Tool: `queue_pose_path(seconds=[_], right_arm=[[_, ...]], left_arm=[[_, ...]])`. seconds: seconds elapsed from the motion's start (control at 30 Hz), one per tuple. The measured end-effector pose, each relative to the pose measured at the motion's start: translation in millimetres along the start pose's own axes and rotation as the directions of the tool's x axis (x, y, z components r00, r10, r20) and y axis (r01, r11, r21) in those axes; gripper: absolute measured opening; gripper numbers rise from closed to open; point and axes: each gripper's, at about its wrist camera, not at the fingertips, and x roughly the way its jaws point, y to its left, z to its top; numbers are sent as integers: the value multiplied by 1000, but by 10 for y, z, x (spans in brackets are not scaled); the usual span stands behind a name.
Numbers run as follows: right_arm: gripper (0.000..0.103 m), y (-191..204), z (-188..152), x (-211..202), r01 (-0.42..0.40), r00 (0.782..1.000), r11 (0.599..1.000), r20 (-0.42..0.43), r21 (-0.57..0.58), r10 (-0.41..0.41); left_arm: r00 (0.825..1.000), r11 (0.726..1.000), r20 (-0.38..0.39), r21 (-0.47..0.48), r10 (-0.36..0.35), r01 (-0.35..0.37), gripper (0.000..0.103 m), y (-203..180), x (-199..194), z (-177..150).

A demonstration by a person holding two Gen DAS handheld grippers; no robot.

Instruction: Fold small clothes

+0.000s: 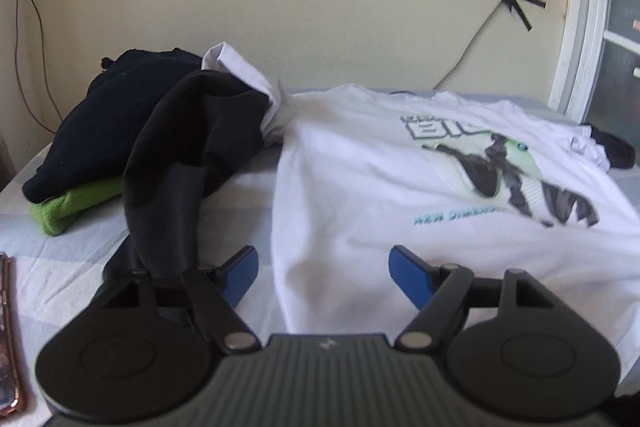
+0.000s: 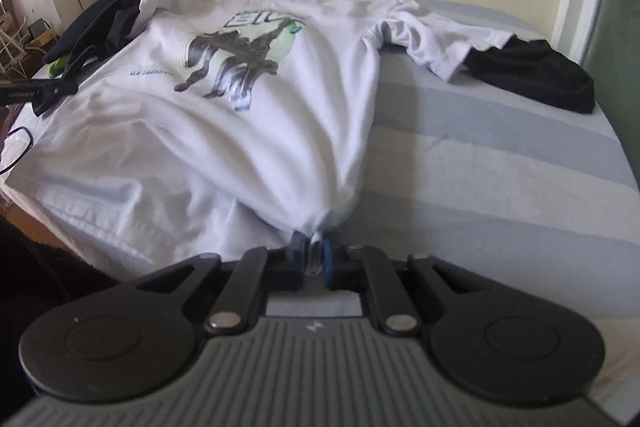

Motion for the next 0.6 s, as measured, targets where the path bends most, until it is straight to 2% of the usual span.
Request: queue_pose_path(seconds=[0.07, 0.17, 0.23, 0.27, 0.3, 0.37, 0.43, 0.5, 0.6], right_arm=[[9, -10, -80, -181, 24, 999, 1000, -41, 13, -23], [10, 63, -211, -338, 1, 990, 1000, -141, -2, -1], [13, 114, -174, -337, 68, 984, 996, -159, -57, -76], [20, 133, -109, -326, 107, 982, 991, -147, -84, -119], [37, 107, -7, -320, 123, 981, 987, -135, -108, -137], [57, 13, 243, -307, 117, 986, 985, -100, -125, -130], [57, -29, 519, -276, 129, 990, 983, -35, -127, -134], [57, 31, 849, -194, 91, 996, 987, 27, -131, -88], [58, 309, 1210, 71, -39, 994, 983, 95, -180, 57]], left_arm=[[999, 1000, 21, 0, -31, 31, 74, -49, -7, 7], [997, 998, 22, 3, -68, 68, 75, -100, 26, -29], [997, 997, 1, 2, -75, 75, 75, -105, 60, -93], [997, 997, -7, 3, -71, 71, 75, -94, 63, -129], [998, 998, -13, 3, -59, 60, 75, -72, 55, -174], [999, 999, -13, -6, -36, 36, 75, 5, 6, -251], [1000, 999, -6, -43, -20, 20, 75, 118, -64, -309], [1000, 996, 8, -93, -1, 2, 75, 243, -152, -357], [999, 991, 29, -131, 43, -39, 75, 354, -278, -416]])
